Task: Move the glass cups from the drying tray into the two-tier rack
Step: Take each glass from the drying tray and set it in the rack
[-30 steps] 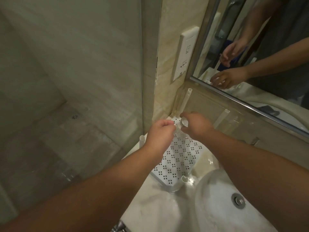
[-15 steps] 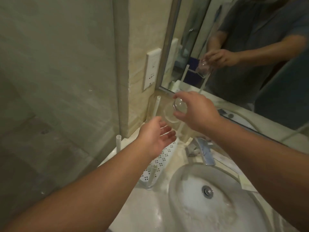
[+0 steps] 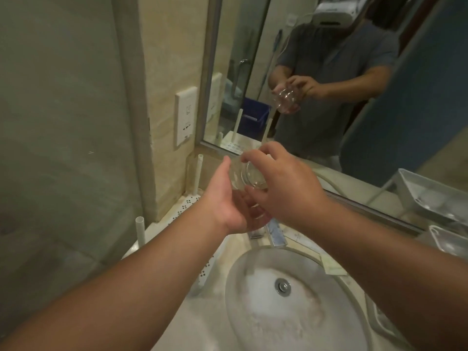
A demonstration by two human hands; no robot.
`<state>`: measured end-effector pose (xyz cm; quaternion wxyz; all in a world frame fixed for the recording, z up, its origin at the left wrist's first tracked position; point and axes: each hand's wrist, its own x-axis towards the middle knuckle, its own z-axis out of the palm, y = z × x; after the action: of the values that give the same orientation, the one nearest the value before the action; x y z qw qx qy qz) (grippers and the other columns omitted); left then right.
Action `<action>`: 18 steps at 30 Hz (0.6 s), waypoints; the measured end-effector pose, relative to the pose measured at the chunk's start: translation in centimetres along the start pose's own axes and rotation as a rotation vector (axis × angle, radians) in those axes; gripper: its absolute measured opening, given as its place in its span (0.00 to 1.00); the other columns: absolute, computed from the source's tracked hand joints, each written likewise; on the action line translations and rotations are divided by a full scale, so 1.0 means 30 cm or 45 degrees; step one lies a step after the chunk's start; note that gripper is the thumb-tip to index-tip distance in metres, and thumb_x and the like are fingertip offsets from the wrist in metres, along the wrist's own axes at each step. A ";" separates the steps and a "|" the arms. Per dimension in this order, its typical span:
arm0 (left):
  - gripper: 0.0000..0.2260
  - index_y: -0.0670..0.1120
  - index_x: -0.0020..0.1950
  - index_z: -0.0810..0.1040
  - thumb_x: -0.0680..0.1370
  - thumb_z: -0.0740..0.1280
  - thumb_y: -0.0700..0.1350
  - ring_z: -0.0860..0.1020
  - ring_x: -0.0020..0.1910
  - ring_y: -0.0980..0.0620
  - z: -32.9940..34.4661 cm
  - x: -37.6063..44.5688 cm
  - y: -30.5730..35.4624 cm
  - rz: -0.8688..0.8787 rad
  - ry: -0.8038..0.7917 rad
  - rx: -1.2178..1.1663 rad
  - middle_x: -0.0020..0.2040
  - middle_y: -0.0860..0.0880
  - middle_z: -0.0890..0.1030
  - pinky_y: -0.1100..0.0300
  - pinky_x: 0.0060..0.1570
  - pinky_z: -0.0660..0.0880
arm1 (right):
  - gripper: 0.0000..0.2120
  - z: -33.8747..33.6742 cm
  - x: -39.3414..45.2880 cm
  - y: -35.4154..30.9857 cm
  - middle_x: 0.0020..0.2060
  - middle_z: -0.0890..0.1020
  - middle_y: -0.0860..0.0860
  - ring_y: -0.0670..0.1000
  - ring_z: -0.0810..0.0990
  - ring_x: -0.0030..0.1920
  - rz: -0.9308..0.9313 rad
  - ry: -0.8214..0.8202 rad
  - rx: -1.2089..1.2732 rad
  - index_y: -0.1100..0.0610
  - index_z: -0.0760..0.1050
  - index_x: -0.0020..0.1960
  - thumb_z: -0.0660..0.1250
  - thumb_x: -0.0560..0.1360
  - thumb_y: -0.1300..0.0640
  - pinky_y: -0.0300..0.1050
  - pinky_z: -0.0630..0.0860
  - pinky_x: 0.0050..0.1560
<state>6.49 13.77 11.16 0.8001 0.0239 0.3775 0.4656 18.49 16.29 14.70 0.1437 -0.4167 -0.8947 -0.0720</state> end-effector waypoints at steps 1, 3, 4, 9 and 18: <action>0.41 0.40 0.61 0.79 0.71 0.60 0.76 0.83 0.52 0.42 0.006 -0.001 0.001 0.001 -0.020 0.015 0.50 0.42 0.85 0.49 0.62 0.75 | 0.25 0.004 -0.010 0.001 0.60 0.70 0.46 0.49 0.77 0.46 -0.005 0.020 -0.016 0.41 0.68 0.66 0.72 0.72 0.46 0.46 0.79 0.42; 0.40 0.40 0.62 0.79 0.71 0.62 0.75 0.83 0.53 0.42 0.020 -0.001 0.003 0.025 -0.040 0.044 0.53 0.41 0.85 0.48 0.63 0.75 | 0.24 0.010 -0.028 0.007 0.59 0.70 0.47 0.48 0.76 0.42 0.005 0.058 -0.023 0.42 0.69 0.64 0.73 0.71 0.46 0.47 0.79 0.39; 0.39 0.40 0.62 0.79 0.71 0.63 0.74 0.84 0.52 0.42 0.026 0.001 0.003 0.042 -0.045 0.055 0.52 0.42 0.85 0.49 0.62 0.75 | 0.24 0.013 -0.038 0.012 0.59 0.70 0.47 0.48 0.76 0.41 0.021 0.079 -0.007 0.43 0.69 0.63 0.74 0.71 0.47 0.46 0.79 0.38; 0.27 0.44 0.59 0.81 0.77 0.64 0.66 0.84 0.39 0.44 0.054 -0.021 0.008 0.140 -0.135 0.104 0.47 0.42 0.85 0.54 0.49 0.78 | 0.20 0.019 -0.085 0.032 0.58 0.68 0.43 0.46 0.77 0.40 0.140 0.129 0.233 0.42 0.70 0.59 0.74 0.70 0.43 0.42 0.78 0.38; 0.22 0.41 0.64 0.80 0.77 0.70 0.55 0.83 0.54 0.42 0.076 -0.034 0.027 0.419 -0.116 0.316 0.57 0.40 0.83 0.49 0.61 0.77 | 0.13 0.035 -0.123 0.041 0.53 0.68 0.42 0.38 0.76 0.47 0.298 0.335 0.748 0.46 0.71 0.52 0.74 0.72 0.51 0.34 0.78 0.42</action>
<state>7.05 14.15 13.70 0.7204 0.2046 0.3863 0.5385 21.48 14.66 12.55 0.3791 -0.4446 -0.7970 0.1528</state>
